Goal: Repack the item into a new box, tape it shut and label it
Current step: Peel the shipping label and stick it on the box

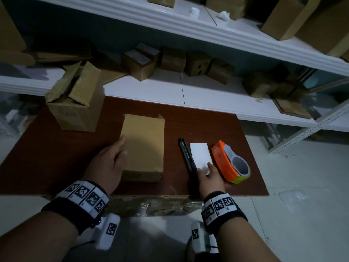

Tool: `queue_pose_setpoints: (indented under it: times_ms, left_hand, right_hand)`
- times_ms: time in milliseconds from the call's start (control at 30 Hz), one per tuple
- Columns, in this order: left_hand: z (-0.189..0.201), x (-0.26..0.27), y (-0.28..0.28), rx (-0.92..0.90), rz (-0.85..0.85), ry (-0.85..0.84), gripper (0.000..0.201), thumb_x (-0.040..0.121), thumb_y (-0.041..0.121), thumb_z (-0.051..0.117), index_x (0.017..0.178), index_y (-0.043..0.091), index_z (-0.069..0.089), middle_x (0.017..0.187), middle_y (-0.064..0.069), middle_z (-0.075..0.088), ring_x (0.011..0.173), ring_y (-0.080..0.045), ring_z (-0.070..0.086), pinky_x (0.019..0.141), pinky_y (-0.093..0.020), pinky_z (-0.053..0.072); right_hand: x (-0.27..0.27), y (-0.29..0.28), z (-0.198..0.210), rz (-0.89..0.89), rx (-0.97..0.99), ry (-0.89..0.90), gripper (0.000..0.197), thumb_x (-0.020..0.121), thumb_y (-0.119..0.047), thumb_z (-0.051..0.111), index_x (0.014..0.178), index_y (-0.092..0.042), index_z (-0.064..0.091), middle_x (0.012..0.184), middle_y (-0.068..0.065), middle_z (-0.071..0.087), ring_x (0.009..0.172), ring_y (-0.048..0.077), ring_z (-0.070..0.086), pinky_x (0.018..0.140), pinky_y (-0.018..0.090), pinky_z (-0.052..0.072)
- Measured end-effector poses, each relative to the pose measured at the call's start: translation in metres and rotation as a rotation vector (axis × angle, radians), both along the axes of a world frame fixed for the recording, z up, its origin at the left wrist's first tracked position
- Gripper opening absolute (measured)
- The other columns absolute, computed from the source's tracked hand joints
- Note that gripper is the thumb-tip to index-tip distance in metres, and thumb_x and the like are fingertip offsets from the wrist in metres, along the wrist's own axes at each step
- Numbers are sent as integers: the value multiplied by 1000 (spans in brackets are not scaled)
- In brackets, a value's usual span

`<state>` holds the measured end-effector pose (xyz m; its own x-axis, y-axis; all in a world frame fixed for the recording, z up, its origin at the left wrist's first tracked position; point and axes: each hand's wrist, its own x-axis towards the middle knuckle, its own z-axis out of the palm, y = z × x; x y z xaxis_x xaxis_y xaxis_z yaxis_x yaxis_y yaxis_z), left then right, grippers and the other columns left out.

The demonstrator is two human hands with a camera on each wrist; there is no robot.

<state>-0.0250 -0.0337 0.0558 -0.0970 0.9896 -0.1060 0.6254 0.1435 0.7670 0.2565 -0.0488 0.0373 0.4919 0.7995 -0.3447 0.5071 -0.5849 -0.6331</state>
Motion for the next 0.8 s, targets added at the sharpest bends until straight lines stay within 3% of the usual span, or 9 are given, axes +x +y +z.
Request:
queue_pose_setpoints:
  times_ms: [67, 133, 200, 267, 433, 567, 667, 800]
  left_hand:
    - [1, 0, 0, 6, -1, 0, 47, 103, 39, 41, 150, 39, 36, 154, 0, 41, 136, -22, 43, 106, -37, 36]
    - [1, -1, 1, 3, -3, -4, 47, 103, 39, 42, 150, 39, 36, 154, 0, 41, 136, -22, 44, 105, -37, 37]
    - [1, -1, 1, 1, -5, -6, 47, 103, 39, 42, 150, 40, 36, 154, -1, 41, 136, -22, 43, 106, -38, 37]
    - [1, 0, 2, 1, 2, -14, 47, 103, 38, 42, 150, 40, 36, 154, -1, 40, 137, -22, 43, 106, -38, 36]
    - [-2, 0, 3, 16, 10, -33, 47, 102, 37, 44, 149, 40, 37, 153, -1, 41, 134, -22, 45, 103, -37, 38]
    - [-1, 1, 2, 7, 15, -38, 47, 102, 36, 44, 149, 40, 37, 153, -2, 41, 133, -23, 46, 100, -35, 38]
    - [-1, 2, 2, 6, 11, -53, 47, 102, 36, 44, 149, 39, 37, 153, -3, 40, 130, -23, 47, 96, -33, 38]
    - [-2, 0, 3, 4, 8, -46, 48, 102, 36, 44, 149, 39, 36, 152, -3, 40, 131, -24, 47, 96, -33, 38]
  right_hand:
    - [-4, -2, -5, 141, -131, -109, 68, 96, -58, 50, 154, -26, 33, 156, 10, 40, 140, 34, 43, 113, 48, 39]
    - [-7, -6, -5, 273, -204, -296, 65, 93, -68, 43, 145, -29, 43, 148, 6, 47, 136, 31, 45, 110, 49, 40]
    - [-7, -10, 2, 340, -230, -445, 58, 95, -69, 34, 136, -31, 51, 139, 1, 54, 130, 28, 47, 106, 46, 40]
    - [-6, -10, 9, 317, -237, -477, 56, 98, -66, 30, 137, -34, 52, 137, 3, 55, 127, 30, 47, 102, 47, 39]
    - [4, -3, 5, 83, -184, -346, 55, 100, -56, 42, 145, -26, 46, 141, 12, 49, 130, 35, 45, 104, 49, 42]
    - [8, 3, -2, 4, -147, -253, 54, 97, -47, 55, 144, -20, 48, 138, 15, 57, 128, 38, 51, 105, 45, 42]
    - [8, 9, -3, -111, -53, -53, 49, 95, -33, 63, 139, -14, 52, 133, 14, 63, 122, 36, 58, 104, 44, 47]
    - [8, 13, -1, -236, -39, 97, 69, 93, -25, 71, 150, -6, 37, 141, 15, 57, 131, 34, 52, 101, 33, 40]
